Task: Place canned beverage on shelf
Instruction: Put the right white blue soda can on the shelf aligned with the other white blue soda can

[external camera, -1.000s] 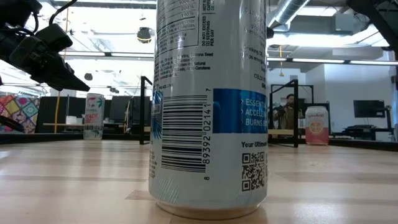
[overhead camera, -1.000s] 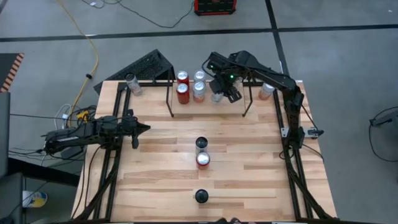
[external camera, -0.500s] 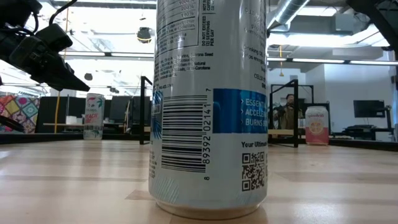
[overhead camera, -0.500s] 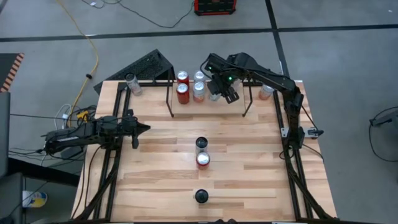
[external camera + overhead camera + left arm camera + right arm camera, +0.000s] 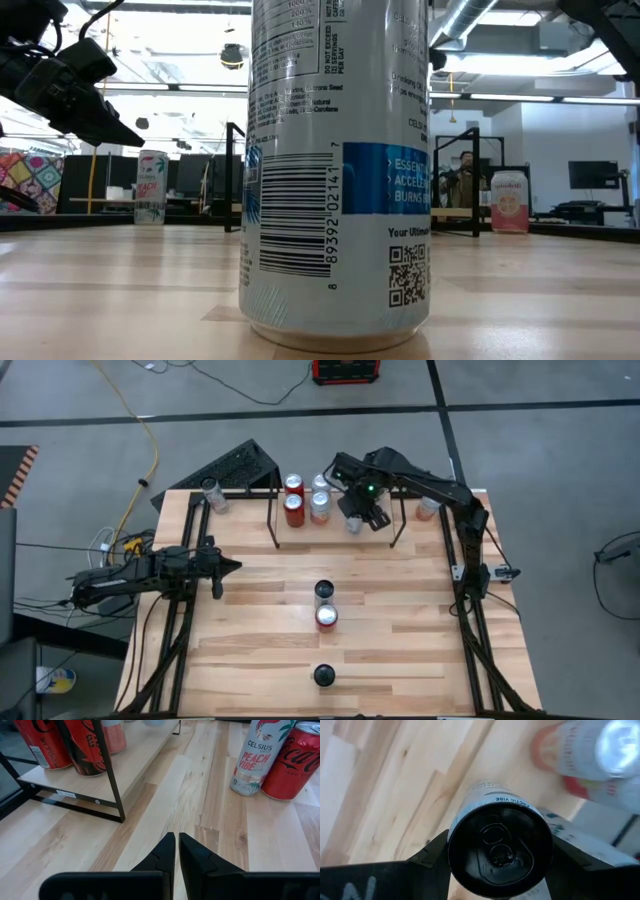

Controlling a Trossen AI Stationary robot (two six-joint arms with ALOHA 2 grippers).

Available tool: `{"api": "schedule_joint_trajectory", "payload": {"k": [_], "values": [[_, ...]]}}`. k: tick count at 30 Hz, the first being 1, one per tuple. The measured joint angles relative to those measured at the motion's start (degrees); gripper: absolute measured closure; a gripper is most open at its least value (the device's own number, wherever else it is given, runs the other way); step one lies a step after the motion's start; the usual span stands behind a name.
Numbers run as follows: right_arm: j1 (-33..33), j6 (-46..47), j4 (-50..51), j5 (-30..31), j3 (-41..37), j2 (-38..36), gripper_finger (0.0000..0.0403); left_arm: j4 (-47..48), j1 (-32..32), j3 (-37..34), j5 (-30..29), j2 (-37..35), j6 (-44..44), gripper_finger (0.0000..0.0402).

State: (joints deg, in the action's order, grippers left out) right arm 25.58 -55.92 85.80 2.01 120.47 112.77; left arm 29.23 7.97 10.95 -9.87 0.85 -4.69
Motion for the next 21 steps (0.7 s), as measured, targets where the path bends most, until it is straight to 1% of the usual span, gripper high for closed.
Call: {"api": "schedule_joint_trajectory", "payload": {"k": [2, 4, 7, 12, 16, 21], "values": [[0.0, -0.1, -1.1, 0.1, -2.2, 0.0, 0.0171, 0.0, 0.0, 0.0, 0.0, 0.0, 0.0, 0.0391], [-0.1, -0.1, -2.7, 2.1, -4.1, 0.0, 0.0171, 0.0, 0.0, 0.0, 0.0, 0.0, 0.0, 0.0391], [-0.1, 0.3, -3.1, 3.7, -4.8, 0.1, 0.0171, 0.0, 0.0, 0.0, 0.0, 0.0, 0.0, 0.0391], [0.0, 4.2, -3.8, 3.8, -4.9, 0.0, 0.0171, 0.0, 0.0, 0.0, 0.0, 0.0, 0.0, 0.0391], [0.4, 7.5, -5.9, 2.2, -4.9, 0.0, 0.0158, 0.0, 0.0, 0.0, 0.0, 0.0, 0.0, 0.0391], [-0.2, 9.1, -7.7, 2.5, -4.9, 0.0, 0.0145, 0.0, 0.0, 0.0, 0.0, 0.0, 0.0, 0.0391]]}}
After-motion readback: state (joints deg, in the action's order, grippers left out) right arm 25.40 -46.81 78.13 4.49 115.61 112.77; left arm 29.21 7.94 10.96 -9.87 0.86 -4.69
